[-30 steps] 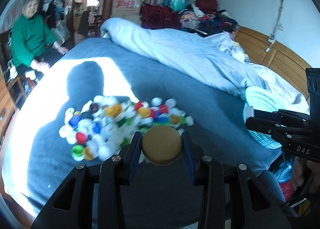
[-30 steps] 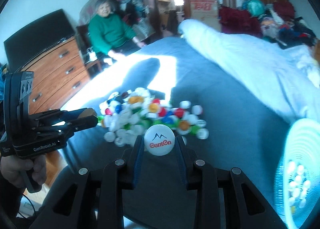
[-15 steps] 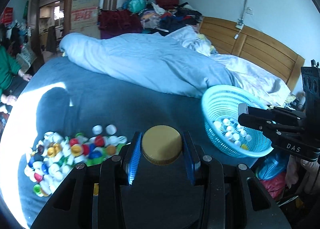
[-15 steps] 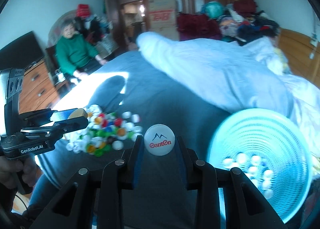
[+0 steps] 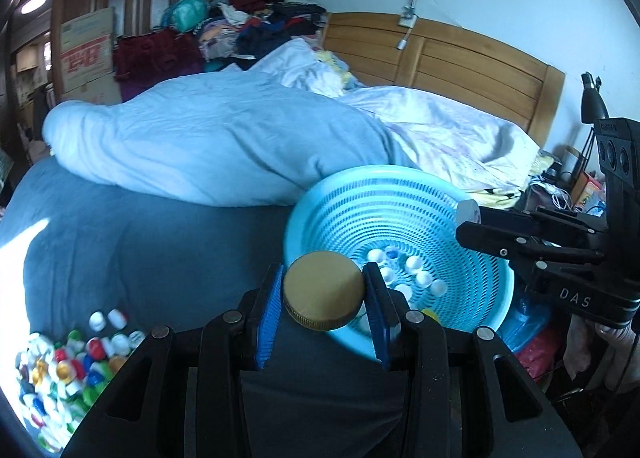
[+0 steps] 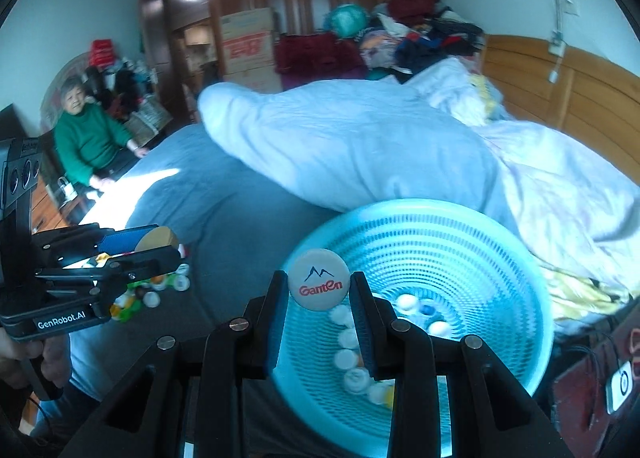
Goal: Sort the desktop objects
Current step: 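Carry both held caps over the blue basket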
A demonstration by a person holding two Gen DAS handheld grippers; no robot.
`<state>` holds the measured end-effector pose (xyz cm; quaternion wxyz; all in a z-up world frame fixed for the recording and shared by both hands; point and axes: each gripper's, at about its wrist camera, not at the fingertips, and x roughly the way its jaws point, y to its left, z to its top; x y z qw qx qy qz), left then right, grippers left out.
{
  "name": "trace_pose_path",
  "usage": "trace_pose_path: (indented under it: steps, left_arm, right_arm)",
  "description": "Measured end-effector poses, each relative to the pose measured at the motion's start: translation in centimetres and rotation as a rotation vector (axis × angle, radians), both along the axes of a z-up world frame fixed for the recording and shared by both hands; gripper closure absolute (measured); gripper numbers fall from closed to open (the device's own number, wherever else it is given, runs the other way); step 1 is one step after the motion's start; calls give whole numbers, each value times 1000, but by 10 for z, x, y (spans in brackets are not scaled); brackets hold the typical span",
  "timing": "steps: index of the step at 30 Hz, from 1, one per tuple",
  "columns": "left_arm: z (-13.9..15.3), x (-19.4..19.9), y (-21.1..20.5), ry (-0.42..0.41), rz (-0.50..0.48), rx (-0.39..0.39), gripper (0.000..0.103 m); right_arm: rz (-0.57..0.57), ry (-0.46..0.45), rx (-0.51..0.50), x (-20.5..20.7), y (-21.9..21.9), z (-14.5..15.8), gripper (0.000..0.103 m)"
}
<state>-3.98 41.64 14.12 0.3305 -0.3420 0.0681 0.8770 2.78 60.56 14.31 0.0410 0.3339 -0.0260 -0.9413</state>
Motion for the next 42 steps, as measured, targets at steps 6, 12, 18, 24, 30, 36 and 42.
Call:
trace_pose_path:
  steps: [6, 12, 18, 24, 30, 36, 42]
  left_arm:
    - [0, -7, 52, -34, -81, -17, 69]
    - [-15, -14, 93, -99, -129, -77, 69]
    - [-25, -12, 111, -120, -138, -99, 69]
    - [-25, -16, 114, -120, -128, -91, 69]
    - [-21, -23, 117, -116, -127, -81, 69]
    - [-27, -29, 118, -129, -126, -81, 69]
    - [-30, -33, 119, -136, -128, -82, 69]
  right_arm:
    - [-46, -34, -2, -3, 37, -2, 68]
    - [-67, -66, -13, -9, 60, -12, 68]
    - [-60, -79, -19, -10, 64, -18, 68]
    - [-58, -76, -19, -13, 66, -18, 68]
    - [-59, -87, -21, -16, 66, -23, 68]
    - [-65, -95, -22, -20, 71, -26, 68]
    - [-65, -97, -19, -24, 72, -28, 68]
